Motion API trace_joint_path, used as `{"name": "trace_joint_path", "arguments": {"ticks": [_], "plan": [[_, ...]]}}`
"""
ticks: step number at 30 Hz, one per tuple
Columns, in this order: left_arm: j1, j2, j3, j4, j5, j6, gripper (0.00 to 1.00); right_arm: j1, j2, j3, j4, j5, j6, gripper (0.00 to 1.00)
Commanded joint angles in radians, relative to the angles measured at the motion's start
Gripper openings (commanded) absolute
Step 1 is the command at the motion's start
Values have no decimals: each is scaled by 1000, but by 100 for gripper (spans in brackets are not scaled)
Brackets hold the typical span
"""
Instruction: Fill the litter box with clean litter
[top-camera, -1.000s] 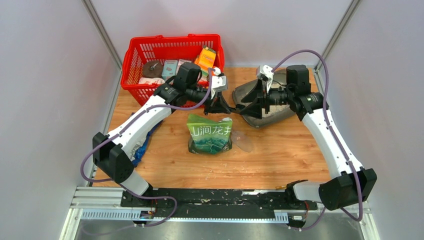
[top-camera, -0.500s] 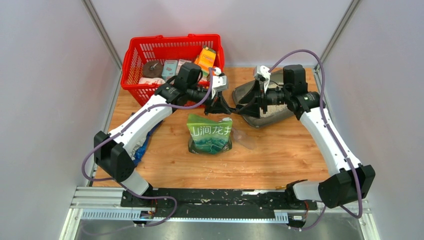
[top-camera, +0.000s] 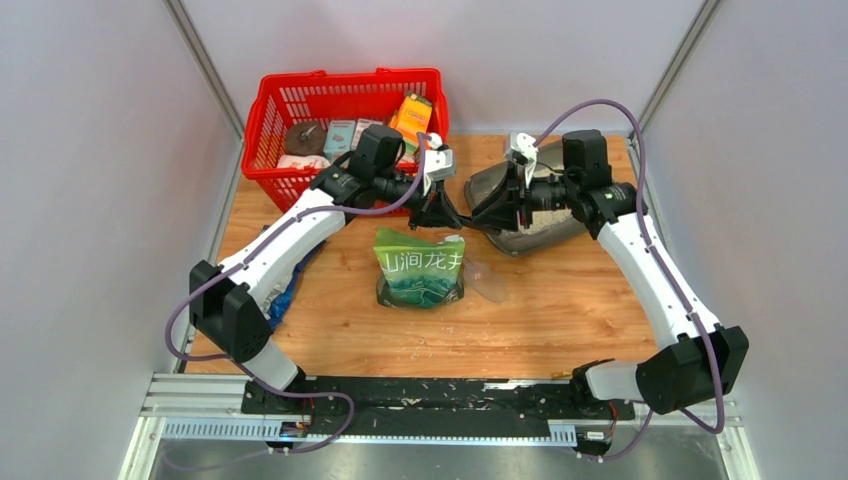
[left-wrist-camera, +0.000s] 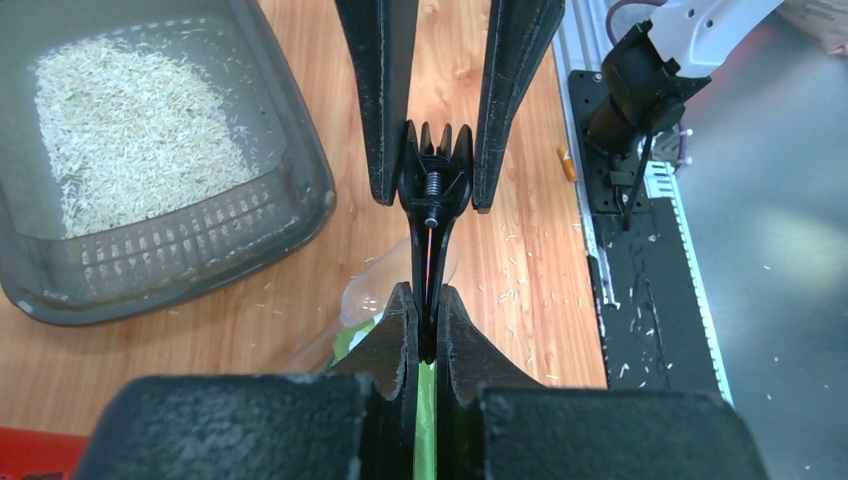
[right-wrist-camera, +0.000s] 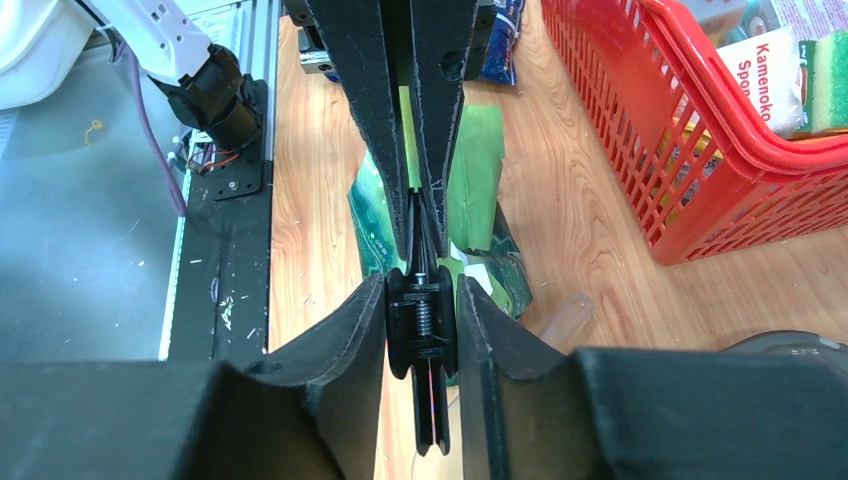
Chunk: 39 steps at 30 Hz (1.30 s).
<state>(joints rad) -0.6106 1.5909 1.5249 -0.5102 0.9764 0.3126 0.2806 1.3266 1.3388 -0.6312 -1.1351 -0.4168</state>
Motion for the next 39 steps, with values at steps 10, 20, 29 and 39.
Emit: {"name": "trace_joint_path", "arguments": {"ticks": [10, 20, 29, 39], "plan": [[6, 30, 44, 12, 7, -40, 34, 9, 6, 6, 19, 29, -11, 0], [47, -100, -43, 56, -156, 12, 50, -21, 43, 102, -223, 47, -209, 0], [77, -129, -40, -362, -103, 423, 49, 5, 134, 186, -398, 83, -467, 0], [68, -82, -130, -298, -96, 462, 50, 42, 217, 197, -371, 140, -481, 0]]}}
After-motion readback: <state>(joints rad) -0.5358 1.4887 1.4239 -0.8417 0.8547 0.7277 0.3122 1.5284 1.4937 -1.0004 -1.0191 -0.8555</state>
